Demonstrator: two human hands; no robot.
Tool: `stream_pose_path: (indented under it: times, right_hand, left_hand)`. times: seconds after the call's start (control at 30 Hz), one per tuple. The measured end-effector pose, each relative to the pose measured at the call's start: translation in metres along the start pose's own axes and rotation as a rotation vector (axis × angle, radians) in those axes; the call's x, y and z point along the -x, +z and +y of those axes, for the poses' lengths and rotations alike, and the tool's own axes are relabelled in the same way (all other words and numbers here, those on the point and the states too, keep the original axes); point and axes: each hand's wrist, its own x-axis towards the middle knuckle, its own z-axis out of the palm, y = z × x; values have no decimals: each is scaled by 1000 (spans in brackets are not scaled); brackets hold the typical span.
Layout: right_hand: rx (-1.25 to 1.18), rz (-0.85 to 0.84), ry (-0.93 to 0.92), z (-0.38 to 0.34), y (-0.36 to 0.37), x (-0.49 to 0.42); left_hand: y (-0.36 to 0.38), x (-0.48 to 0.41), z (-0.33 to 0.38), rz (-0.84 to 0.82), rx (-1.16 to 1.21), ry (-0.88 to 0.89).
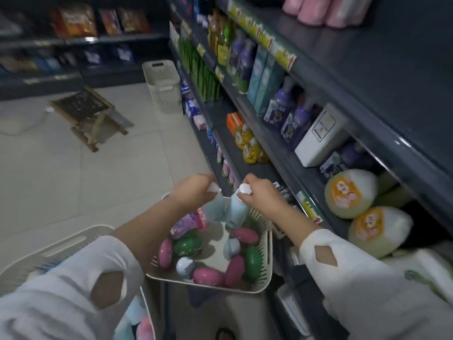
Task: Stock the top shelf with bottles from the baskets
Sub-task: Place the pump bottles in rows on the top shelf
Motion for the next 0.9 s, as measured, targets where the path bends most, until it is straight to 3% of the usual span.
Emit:
stream_pose_path:
  times: [0.43,0.9]
  right_hand:
    - [-74,463,160,-57,-107,147]
    - [-80,862,404,-26,-234,329]
  left_hand:
    - [-124,71,74,263,230,292]
    - [-210,125,261,308,259,749]
